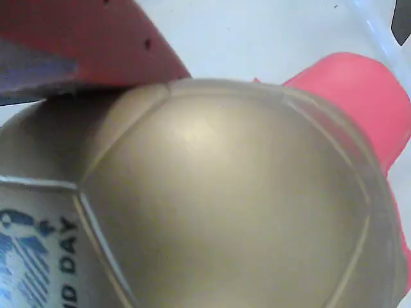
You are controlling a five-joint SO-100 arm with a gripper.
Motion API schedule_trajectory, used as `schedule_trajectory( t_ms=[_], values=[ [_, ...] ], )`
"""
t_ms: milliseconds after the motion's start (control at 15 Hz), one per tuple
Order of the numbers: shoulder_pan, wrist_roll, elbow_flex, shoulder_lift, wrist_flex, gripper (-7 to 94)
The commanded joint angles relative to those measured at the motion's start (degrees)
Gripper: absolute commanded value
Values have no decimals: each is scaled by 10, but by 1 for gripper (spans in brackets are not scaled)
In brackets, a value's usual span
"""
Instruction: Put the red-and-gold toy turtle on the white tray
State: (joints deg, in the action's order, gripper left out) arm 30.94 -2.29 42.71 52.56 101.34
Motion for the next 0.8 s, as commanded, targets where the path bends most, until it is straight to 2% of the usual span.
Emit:
schedule_trajectory(
  t_ms=[0,67,133,733],
  values=[
    [5,-8,-21,26,4,15],
    [6,-7,-20,26,4,43],
    [6,-6,-19,26,4,61],
    [4,2,8,32,-1,61]
  ],
)
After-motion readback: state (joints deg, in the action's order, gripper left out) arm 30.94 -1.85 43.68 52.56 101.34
